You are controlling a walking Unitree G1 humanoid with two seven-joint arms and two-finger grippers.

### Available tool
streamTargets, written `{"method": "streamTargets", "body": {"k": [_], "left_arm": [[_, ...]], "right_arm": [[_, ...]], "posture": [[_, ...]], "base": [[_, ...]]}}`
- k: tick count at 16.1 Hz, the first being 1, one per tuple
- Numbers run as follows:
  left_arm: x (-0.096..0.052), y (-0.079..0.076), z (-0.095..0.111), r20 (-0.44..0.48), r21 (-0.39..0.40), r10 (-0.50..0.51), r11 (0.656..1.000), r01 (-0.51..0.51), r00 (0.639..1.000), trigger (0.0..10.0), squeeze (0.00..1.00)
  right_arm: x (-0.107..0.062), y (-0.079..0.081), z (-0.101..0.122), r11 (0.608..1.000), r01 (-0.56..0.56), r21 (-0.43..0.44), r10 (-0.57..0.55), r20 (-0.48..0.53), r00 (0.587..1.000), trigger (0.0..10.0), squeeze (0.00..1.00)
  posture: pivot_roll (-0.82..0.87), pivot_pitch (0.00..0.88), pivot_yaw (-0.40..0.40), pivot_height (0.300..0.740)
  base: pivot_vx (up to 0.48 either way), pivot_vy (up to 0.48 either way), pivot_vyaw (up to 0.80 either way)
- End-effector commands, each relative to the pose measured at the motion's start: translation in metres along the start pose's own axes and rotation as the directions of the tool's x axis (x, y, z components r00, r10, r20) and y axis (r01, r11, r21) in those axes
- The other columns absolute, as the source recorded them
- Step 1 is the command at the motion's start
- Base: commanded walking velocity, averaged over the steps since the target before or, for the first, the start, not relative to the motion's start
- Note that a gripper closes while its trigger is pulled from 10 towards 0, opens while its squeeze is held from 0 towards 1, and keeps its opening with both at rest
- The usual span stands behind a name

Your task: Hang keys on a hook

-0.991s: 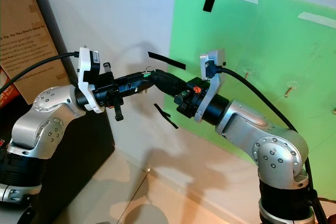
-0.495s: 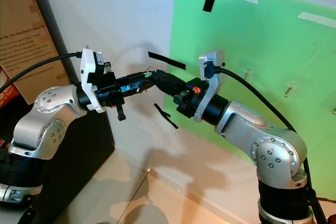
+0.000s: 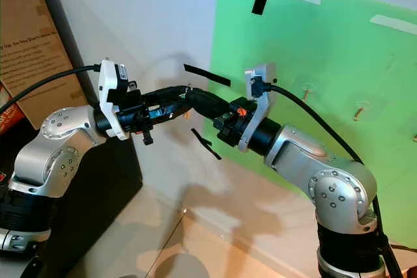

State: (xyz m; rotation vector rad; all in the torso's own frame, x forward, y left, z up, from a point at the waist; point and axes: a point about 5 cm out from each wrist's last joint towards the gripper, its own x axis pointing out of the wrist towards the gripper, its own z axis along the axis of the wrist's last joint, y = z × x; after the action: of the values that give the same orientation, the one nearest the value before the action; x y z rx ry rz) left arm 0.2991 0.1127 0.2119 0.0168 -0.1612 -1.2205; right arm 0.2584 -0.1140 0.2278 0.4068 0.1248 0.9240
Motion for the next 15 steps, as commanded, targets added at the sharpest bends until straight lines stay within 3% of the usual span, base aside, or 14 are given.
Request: {"method": "streamTargets", "body": {"k": [1,8,14,15], "left_arm": [[0.002,-0.002,0.008,0.019,0.024,-0.029,0.999,0.028,0.999,10.0,1.00],[-0.014,-0.001,0.001,-0.006,0.024,0.043,0.999,-0.043,0.999,10.0,1.00],[-0.030,-0.004,-0.003,-0.016,0.056,0.197,0.979,-0.196,0.980,10.0,1.00],[-0.029,-0.008,-0.008,-0.037,0.055,0.224,0.974,-0.221,0.974,10.0,0.74]], "right_arm": [[-0.002,-0.008,0.000,0.998,0.061,0.001,-0.061,0.008,0.998,10.0,0.00],[-0.001,-0.027,0.006,0.984,0.177,0.010,-0.177,0.059,0.982,10.0,0.00],[0.005,-0.040,-0.003,0.973,0.228,0.026,-0.229,0.062,0.971,10.0,0.00],[0.008,-0.044,-0.006,0.972,0.233,0.034,-0.234,0.064,0.970,10.0,0.00]], "posture": [[-0.08,0.000,-0.014,0.740],[-0.07,0.000,-0.023,0.740],[-0.06,0.000,-0.013,0.740],[-0.06,0.000,-0.013,0.740]], "base": [[0.000,0.000,0.00],[0.000,0.000,0.00],[0.000,0.000,0.00],[0.000,0.000,0.00]]}}
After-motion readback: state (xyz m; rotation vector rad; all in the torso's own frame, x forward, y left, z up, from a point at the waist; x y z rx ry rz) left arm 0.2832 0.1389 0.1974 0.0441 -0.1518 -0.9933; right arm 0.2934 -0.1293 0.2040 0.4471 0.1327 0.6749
